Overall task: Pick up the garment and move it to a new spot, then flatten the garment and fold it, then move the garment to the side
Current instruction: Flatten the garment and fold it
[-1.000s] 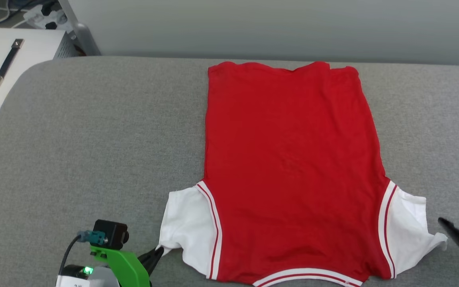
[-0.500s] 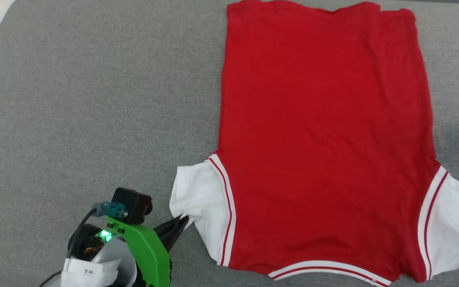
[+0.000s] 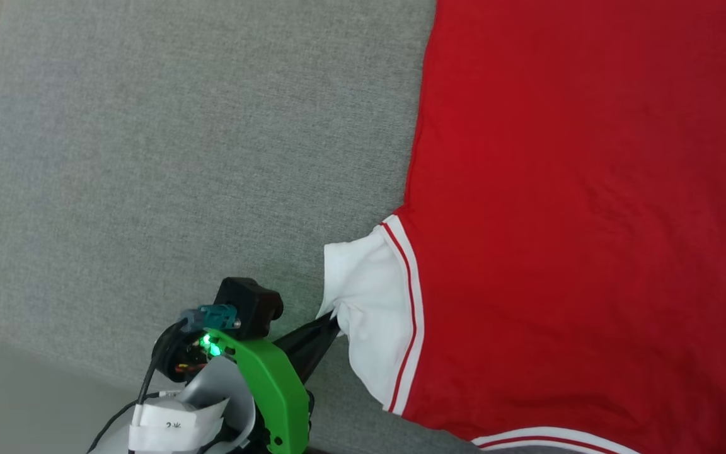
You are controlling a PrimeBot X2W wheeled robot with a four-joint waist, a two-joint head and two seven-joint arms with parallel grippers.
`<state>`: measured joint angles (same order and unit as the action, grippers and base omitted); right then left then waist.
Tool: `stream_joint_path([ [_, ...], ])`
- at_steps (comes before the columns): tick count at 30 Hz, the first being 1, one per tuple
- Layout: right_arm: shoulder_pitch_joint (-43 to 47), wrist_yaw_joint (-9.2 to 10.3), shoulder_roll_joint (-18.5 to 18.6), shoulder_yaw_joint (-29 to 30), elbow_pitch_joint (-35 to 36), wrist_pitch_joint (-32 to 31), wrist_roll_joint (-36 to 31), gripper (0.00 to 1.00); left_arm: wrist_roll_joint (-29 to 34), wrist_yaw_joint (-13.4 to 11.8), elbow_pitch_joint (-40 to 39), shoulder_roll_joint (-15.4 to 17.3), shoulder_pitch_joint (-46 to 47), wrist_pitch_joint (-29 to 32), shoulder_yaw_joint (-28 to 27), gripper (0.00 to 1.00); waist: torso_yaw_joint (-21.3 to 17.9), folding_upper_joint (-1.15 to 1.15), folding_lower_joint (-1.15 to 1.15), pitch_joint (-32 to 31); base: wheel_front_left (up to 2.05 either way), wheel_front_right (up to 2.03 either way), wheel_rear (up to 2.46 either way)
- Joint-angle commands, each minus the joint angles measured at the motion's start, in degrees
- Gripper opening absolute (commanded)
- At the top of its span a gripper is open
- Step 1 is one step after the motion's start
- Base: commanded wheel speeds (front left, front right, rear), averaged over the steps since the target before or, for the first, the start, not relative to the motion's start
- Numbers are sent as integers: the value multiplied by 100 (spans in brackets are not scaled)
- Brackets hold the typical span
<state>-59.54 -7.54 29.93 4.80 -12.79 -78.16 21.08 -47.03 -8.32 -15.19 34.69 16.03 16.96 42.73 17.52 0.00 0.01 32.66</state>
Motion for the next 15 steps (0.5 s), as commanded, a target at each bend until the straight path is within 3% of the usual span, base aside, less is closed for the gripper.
stream_joint_path([
  [1,-152,5,-29,-13,-67,-43,-119,100,72,17,67,-70,105,-34,40,0,416,0,-1,418,0,0,0],
  [15,-663,5,233,-159,-640,-75,-732,100,104,206,310,-432,313,-281,154,0,801,0,-1,715,0,0,0],
])
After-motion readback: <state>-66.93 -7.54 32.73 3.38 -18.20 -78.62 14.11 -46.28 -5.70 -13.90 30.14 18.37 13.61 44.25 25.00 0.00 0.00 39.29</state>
